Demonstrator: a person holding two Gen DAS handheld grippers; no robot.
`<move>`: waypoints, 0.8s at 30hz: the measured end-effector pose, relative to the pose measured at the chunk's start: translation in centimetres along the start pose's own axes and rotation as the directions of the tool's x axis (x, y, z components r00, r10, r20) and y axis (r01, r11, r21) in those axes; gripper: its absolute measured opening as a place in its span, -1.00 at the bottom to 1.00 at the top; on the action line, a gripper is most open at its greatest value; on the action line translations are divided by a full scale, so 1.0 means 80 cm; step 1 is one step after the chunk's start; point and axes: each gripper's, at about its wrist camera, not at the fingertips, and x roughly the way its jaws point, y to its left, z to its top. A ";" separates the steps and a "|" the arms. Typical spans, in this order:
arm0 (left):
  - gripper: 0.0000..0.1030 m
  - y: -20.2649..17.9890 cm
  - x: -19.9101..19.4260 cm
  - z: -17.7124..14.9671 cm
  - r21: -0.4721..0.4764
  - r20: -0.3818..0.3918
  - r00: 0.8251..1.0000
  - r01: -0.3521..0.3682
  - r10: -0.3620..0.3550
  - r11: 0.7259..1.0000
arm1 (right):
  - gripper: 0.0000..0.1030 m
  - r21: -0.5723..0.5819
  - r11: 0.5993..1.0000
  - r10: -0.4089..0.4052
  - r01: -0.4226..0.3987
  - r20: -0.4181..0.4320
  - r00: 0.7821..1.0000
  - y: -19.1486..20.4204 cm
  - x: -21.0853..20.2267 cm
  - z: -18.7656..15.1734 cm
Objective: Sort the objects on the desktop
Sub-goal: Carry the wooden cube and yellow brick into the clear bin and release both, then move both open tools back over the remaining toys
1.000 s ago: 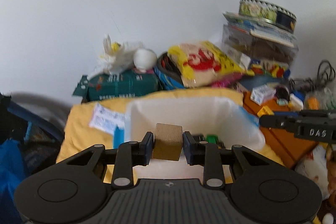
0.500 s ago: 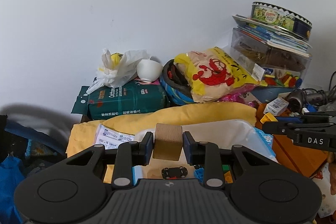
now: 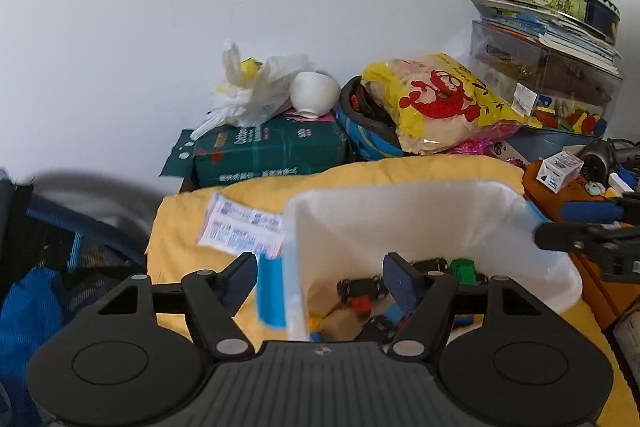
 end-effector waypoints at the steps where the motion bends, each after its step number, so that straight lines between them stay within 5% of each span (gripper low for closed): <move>1: 0.41 0.004 -0.005 -0.010 -0.012 0.002 1.000 -0.001 0.001 1.000 | 0.21 -0.004 1.000 0.010 -0.010 0.008 1.000 0.005 -0.007 -0.007; 8: 0.41 0.022 -0.024 -0.089 -0.082 -0.052 0.999 0.012 -0.016 0.997 | 0.19 -0.090 0.992 0.081 -0.085 -0.046 0.996 0.059 -0.018 -0.099; 15: 0.41 0.029 -0.034 -0.126 -0.062 -0.082 0.997 0.007 -0.012 0.998 | 0.21 -0.092 0.996 -0.015 -0.003 -0.200 0.980 0.070 0.079 -0.149; 21: 0.41 0.032 -0.032 -0.139 -0.061 -0.110 0.994 0.018 -0.025 0.998 | 0.43 -0.129 0.990 -0.086 0.058 -0.226 0.970 0.073 0.120 -0.163; 24: 0.41 0.024 -0.024 -0.140 -0.058 -0.123 0.992 0.029 -0.036 0.998 | 0.03 -0.123 0.991 -0.073 0.046 -0.226 0.971 0.071 0.114 -0.168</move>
